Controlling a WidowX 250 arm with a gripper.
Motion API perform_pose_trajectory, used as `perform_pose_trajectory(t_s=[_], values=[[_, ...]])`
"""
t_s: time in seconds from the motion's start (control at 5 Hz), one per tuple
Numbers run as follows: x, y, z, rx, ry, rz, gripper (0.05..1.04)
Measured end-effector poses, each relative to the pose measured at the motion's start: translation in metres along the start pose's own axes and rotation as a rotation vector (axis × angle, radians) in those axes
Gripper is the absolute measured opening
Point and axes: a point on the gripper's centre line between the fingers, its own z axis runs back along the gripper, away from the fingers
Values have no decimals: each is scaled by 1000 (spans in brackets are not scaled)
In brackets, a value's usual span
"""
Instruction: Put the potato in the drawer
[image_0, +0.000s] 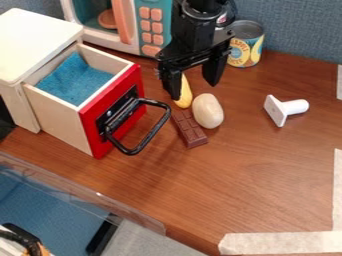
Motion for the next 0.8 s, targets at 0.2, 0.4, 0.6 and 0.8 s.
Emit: perform_pose_trajectory(t_s=[0.2, 0.4, 0.6, 0.8], values=[[-3, 2, -10, 30, 16, -10, 1000], [-3, -1, -13, 16, 12, -53, 1000], [-1, -6, -19, -4, -5, -150, 1000], [-1, -10, -27, -16, -12, -245, 1000]])
